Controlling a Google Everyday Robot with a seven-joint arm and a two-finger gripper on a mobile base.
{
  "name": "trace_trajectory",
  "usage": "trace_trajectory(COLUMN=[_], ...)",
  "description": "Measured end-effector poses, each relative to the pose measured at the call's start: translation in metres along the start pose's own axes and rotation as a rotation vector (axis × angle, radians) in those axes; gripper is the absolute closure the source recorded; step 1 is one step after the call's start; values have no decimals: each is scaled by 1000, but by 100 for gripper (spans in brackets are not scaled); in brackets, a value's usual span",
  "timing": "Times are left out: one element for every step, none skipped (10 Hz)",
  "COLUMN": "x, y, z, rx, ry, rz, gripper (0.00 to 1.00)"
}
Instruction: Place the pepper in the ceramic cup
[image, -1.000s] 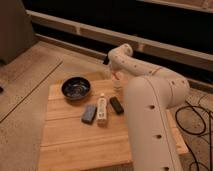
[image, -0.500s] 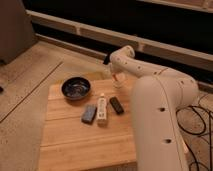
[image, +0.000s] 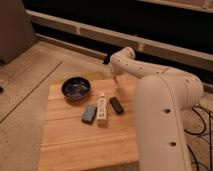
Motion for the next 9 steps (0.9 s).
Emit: trace_trajectory(x=[2,2,3,4,4,3,1,-5,-8], y=[-2,-2,-3,-4,-3,-1,2,14,22], z=[0,0,0,0,0,-1,-2,-6,-8], rx=[4,6,8,9,10,4,-6,-32,-48], ry=[3,5,7,9,10,8,3,-12,-16], rz=[8,14,20,23,27,28,21,-8,-27], gripper=[30,30,30,30,30,30,30,30,30])
